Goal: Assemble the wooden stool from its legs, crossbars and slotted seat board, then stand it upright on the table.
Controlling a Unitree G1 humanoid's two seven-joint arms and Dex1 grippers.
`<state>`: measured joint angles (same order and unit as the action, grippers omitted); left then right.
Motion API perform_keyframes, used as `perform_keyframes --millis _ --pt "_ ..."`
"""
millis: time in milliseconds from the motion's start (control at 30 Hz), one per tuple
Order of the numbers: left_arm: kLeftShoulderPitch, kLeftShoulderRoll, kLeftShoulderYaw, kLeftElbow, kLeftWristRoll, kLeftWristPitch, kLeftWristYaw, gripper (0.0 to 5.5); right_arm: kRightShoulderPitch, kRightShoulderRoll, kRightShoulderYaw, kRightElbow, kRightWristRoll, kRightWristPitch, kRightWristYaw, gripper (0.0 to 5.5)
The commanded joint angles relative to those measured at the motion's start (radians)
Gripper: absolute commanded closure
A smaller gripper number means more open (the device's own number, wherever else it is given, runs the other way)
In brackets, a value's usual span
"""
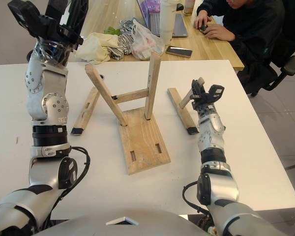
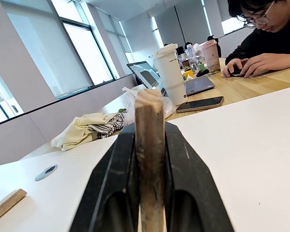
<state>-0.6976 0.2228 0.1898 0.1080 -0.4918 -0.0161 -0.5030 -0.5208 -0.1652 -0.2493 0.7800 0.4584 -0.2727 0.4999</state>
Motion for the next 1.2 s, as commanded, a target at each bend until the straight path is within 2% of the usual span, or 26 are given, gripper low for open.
perform_keyframes --millis 33,200,433,667,700,800,933,967,1067,1200 --pt "-0.016 0.0 -0.006 0.006 0.002 0.012 -0.005 2.6 -0.014 0.006 0.045 0.072 -0.097 -0.052 0.008 5.11" --pt "-0.013 0.0 -0.005 0.014 0.004 0.01 -0.005 2.6 0.032 -0.001 0.101 0.151 -0.225 -0.178 -0.02 5.11" --pt "-0.017 -0.002 -0.004 0.026 0.005 0.011 -0.003 2.6 0.092 0.011 0.106 0.23 -0.254 -0.244 -0.039 5.11" --pt "-0.02 -0.008 -0.009 0.03 0.005 0.008 -0.006 2.6 0.112 -0.014 0.084 0.09 -0.214 -0.213 -0.021 5.11" --pt "-0.011 -0.006 -0.006 0.02 0.007 0.009 0.0 2.6 0.116 -0.025 0.093 0.056 -0.219 -0.191 -0.014 4.74" --pt "0.014 0.001 -0.001 -0.013 0.011 0.012 0.017 2.6 0.15 -0.07 0.127 -0.081 -0.243 -0.053 0.0 4.27" --pt "0.029 0.006 0.004 -0.031 0.015 0.017 0.026 2.6 0.241 -0.147 0.179 -0.324 -0.262 0.335 0.0 3.68" --pt "0.034 0.006 0.004 -0.037 0.017 0.017 0.029 2.6 0.26 -0.162 0.191 -0.382 -0.26 0.425 -0.003 3.36" --pt "0.041 0.007 -0.001 -0.036 0.031 0.019 0.038 2.6 0.292 -0.186 0.21 -0.516 -0.279 0.609 -0.028 2.87" --pt "0.048 0.006 -0.001 -0.046 0.035 0.021 0.044 2.6 0.296 -0.206 0.239 -0.55 -0.335 0.684 -0.061 2.75"
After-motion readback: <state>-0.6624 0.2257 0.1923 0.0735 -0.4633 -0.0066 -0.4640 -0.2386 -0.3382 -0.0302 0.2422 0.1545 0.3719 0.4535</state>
